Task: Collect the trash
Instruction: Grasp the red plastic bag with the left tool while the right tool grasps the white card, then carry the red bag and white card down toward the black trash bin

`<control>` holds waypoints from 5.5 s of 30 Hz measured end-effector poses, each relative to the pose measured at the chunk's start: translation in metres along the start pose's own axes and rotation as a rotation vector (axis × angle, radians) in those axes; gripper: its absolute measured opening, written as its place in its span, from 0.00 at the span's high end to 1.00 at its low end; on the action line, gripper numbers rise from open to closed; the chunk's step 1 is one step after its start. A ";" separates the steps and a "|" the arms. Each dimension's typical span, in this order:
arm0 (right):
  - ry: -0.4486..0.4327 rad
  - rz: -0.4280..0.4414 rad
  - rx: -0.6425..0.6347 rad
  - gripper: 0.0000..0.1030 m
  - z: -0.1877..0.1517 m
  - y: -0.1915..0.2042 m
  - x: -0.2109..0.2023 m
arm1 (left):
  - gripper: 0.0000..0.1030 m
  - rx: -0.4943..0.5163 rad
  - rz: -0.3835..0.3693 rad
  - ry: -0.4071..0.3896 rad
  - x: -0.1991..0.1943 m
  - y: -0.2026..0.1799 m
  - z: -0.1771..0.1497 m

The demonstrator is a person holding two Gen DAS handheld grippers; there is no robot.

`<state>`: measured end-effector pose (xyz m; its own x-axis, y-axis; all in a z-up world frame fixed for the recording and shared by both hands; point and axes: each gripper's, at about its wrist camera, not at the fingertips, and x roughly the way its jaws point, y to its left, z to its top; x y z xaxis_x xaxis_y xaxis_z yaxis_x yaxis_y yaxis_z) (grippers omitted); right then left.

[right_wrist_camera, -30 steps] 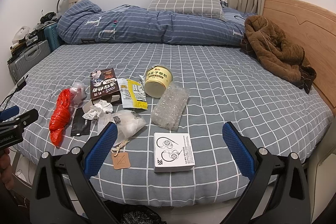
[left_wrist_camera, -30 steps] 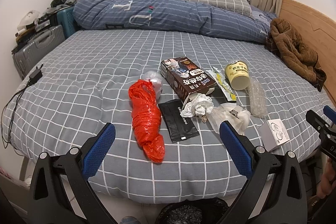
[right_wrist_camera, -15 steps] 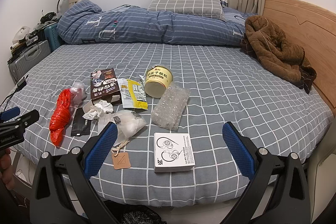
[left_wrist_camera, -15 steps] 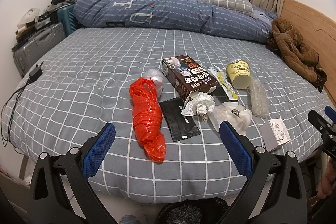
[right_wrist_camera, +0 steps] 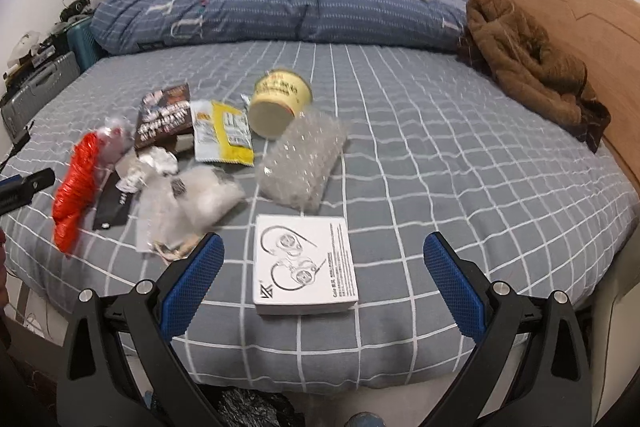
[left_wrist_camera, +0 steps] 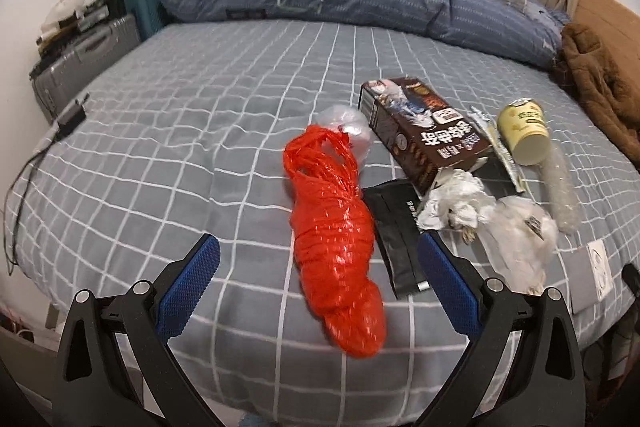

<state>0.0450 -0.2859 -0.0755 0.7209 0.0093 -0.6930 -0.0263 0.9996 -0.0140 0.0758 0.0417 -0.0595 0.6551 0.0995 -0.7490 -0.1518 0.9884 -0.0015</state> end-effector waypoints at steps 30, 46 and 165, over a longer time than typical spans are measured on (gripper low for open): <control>0.152 0.078 0.012 0.34 -0.015 0.007 0.070 | 0.53 -0.041 -0.012 0.134 0.084 -0.004 0.006; 0.107 0.071 0.002 0.35 -0.002 0.013 0.044 | 0.58 -0.058 -0.027 0.097 0.054 0.000 0.010; 0.499 0.145 -0.111 0.35 -0.218 0.124 0.017 | 0.57 0.051 -0.120 0.423 0.008 -0.002 -0.269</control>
<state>-0.0977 -0.1677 -0.2461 0.2881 0.1059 -0.9517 -0.1942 0.9797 0.0502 -0.1184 0.0095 -0.2437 0.3033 -0.0621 -0.9509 -0.0496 0.9955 -0.0808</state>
